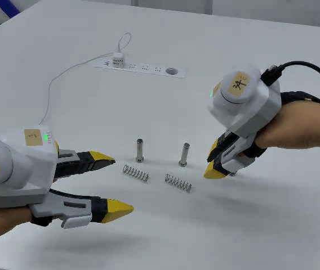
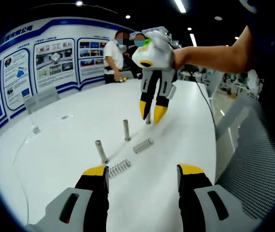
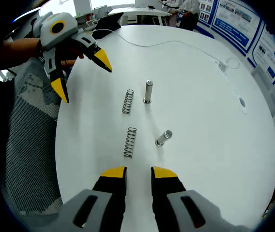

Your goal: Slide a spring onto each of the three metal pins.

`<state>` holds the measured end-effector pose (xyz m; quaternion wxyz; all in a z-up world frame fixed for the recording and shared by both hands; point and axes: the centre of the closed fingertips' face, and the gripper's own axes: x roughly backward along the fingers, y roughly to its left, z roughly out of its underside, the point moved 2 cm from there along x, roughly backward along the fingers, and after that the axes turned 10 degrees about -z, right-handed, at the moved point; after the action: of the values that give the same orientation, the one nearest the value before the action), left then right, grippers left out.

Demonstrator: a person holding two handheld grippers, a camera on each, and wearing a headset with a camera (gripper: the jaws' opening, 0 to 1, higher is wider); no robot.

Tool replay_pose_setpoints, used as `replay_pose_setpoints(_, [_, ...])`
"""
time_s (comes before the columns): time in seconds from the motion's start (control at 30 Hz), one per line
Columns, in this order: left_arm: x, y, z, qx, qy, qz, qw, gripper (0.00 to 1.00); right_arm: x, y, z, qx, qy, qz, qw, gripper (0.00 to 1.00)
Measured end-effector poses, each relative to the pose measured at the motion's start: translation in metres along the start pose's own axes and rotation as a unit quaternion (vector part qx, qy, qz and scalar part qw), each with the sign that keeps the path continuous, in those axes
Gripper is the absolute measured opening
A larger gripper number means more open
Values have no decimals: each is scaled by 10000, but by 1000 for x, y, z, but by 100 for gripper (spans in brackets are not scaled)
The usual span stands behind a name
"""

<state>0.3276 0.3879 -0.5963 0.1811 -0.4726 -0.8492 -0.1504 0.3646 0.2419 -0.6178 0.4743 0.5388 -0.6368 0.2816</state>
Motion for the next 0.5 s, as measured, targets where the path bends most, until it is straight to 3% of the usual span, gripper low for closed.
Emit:
replay_pose_setpoints(0.23, [-1, 0, 0, 7, -9, 3, 10000, 58, -17, 7, -3, -49, -29, -132, 9999, 20])
replay_pose_setpoints(0.5, [-1, -1, 0, 3, 7, 14, 10000, 57, -35, 5, -5, -157, -92, -164, 9997, 18])
